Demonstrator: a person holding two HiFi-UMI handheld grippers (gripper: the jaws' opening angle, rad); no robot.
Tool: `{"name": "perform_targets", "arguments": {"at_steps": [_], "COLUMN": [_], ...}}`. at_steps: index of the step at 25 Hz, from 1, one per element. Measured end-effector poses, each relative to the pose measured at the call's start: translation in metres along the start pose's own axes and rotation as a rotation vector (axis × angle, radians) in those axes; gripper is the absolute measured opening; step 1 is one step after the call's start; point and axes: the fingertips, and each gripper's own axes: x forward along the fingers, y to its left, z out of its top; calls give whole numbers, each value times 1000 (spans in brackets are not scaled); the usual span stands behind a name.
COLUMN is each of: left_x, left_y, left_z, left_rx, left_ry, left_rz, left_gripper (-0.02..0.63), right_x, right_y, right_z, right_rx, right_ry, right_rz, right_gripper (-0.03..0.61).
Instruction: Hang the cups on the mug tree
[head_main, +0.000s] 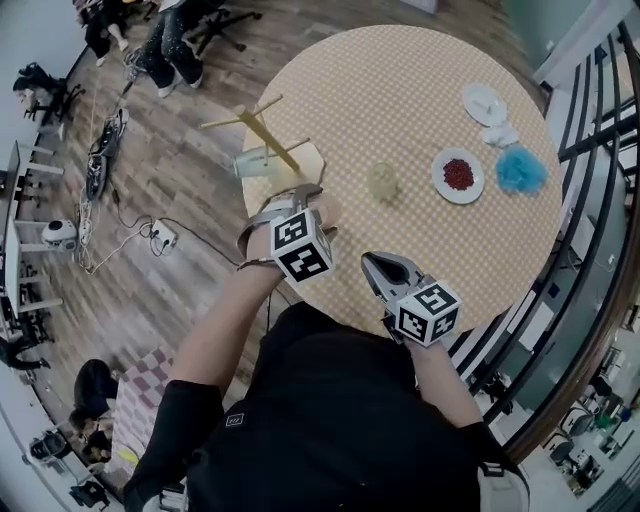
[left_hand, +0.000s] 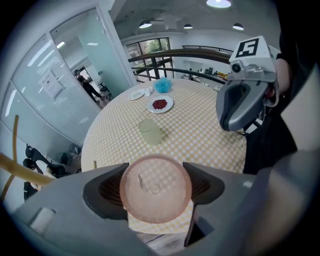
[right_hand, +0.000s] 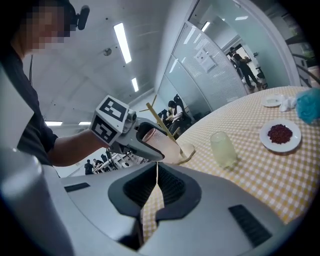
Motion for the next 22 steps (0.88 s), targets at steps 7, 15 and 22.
{"name": "perform_targets", "arguments": {"at_steps": [7, 15, 22], "left_x": [-43, -83, -105], "left_y": [1, 15, 25], "left_z": [-24, -41, -35], "left_rx": [30, 101, 46], "left_ry": [-26, -42, -81], "left_rz": [42, 114, 153], "left_gripper": [328, 327, 328], "right_x": [32, 54, 44], "right_y": [34, 62, 55], "right_z": [-1, -2, -2], "right_rx": [-30, -36, -54], "right_ry": [19, 5, 20], "right_rz": [12, -5, -11], "right_gripper": [17, 17, 17]}}
